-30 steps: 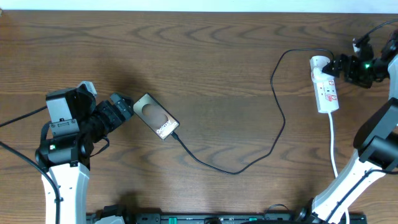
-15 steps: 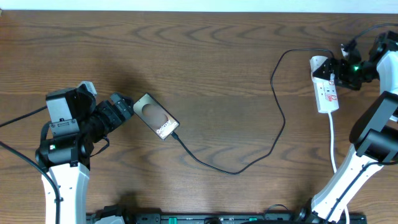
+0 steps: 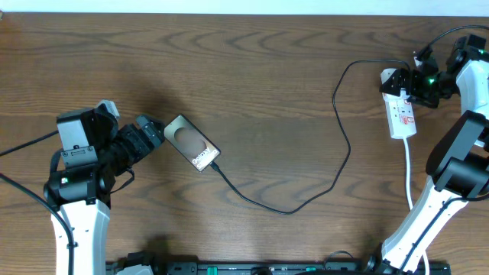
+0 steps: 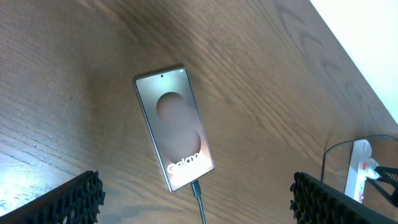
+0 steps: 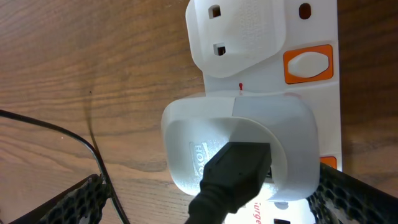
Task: Plug charger to phone and switch on socket
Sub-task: 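Lower the right gripper onto the orange switch next to the charger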
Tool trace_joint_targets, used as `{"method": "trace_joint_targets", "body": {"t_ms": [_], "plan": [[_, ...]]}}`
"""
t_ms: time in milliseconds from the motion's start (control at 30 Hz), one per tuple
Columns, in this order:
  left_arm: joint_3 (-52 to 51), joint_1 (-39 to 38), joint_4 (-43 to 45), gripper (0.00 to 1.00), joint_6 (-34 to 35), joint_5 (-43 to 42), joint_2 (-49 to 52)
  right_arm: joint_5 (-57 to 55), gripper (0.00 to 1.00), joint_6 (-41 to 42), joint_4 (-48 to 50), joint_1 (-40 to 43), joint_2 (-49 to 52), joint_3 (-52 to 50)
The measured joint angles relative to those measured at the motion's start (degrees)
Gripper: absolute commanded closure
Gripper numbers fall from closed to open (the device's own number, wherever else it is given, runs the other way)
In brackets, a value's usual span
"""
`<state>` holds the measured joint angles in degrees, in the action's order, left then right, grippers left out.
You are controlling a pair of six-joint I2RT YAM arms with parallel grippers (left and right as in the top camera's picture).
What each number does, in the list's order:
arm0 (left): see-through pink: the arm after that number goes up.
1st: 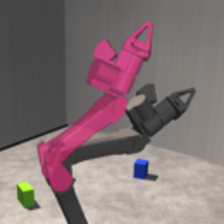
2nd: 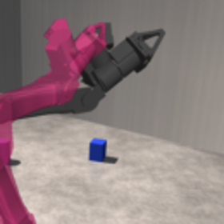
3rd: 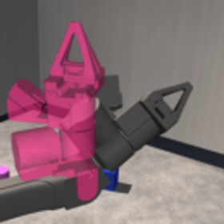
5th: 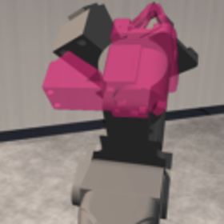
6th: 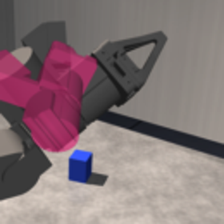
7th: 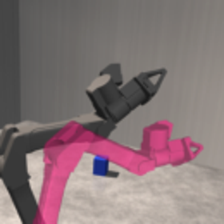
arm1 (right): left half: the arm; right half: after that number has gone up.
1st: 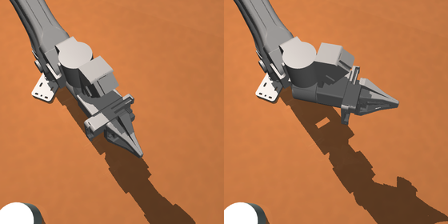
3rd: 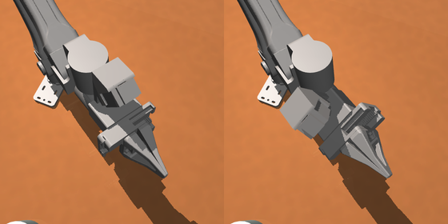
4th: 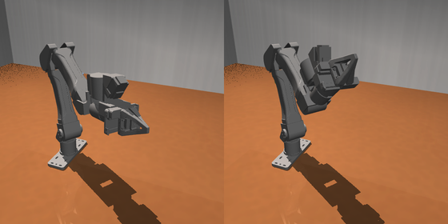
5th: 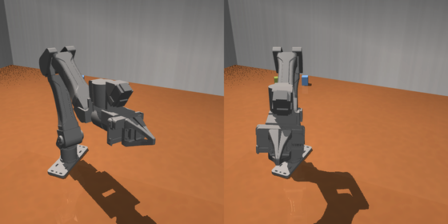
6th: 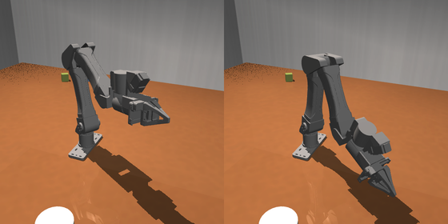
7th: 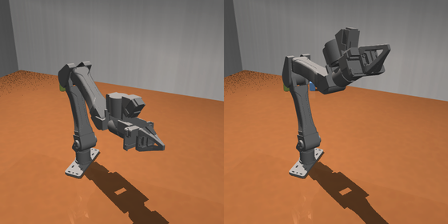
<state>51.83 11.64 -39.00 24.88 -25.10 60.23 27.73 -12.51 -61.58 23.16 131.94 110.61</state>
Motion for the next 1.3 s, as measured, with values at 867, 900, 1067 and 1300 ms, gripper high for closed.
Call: {"method": "trace_joint_targets", "body": {"t_ms": [867,900,1067,1300], "plan": [[0.00,0.00,-0.68,0.04,-0.96,0.00,0.00,-2.32,0.01,2.01,1.16,-1.18,0.33,-0.07],[0.00,0.00,-0.68,0.04,-0.96,0.00,0.00,-2.29,0.01,1.99,1.27,-1.18,0.44,-0.07],[0.00,0.00,-0.68,0.04,-0.96,0.00,0.00,-1.84,0.01,1.97,1.73,-1.22,0.90,0.09],[0.00,0.00,-0.70,0.04,-0.96,0.00,0.02,-1.66,0.01,1.99,1.55,-1.22,1.07,0.35]]}}
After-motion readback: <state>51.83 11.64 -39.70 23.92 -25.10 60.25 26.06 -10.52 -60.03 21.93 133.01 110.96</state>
